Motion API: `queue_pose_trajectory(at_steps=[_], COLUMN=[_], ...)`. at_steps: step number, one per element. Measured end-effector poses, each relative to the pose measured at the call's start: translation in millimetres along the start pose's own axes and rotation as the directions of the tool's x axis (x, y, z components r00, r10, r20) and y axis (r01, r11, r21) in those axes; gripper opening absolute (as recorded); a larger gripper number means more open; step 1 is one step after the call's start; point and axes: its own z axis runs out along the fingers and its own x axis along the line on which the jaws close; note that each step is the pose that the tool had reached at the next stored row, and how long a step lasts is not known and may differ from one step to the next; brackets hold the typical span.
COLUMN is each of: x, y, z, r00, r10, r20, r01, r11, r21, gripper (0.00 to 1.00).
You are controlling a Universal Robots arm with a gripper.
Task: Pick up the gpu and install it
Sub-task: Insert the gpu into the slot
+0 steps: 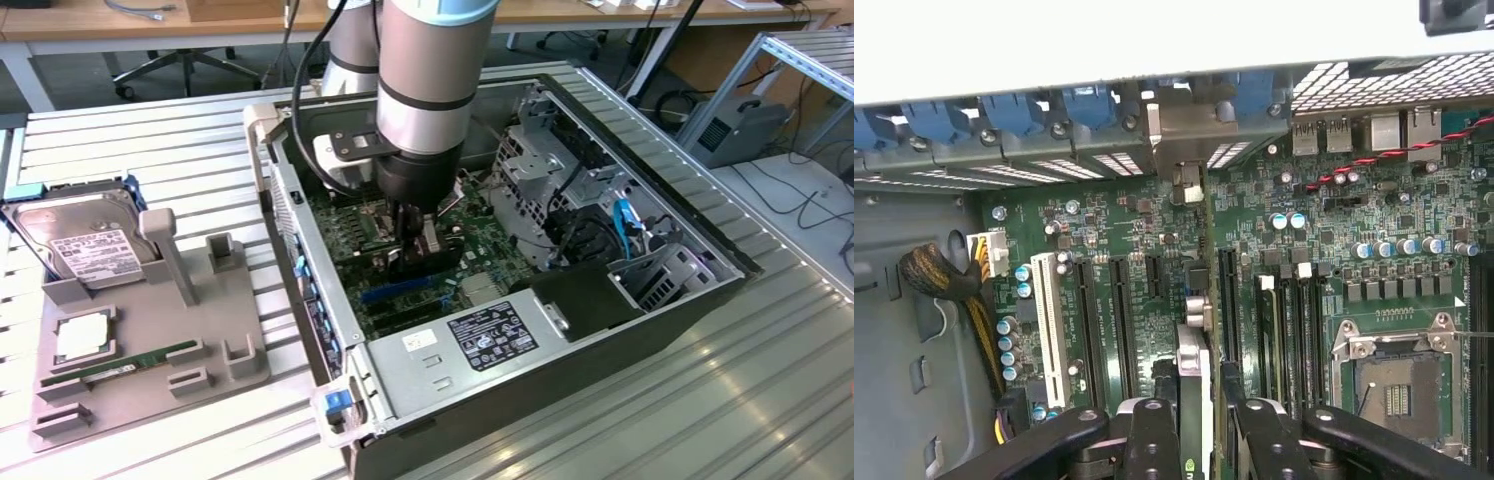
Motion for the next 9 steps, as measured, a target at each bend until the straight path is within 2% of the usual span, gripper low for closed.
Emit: queue_pose_trajectory(at_steps=[9], x=[5.4], y=[-0.4], z=[0.0], r00=[1.0], r10=[0.0], r20=[-0.0001], r01=[0.0], r11=[1.0], r21=[-0.0001], gripper=[0.27])
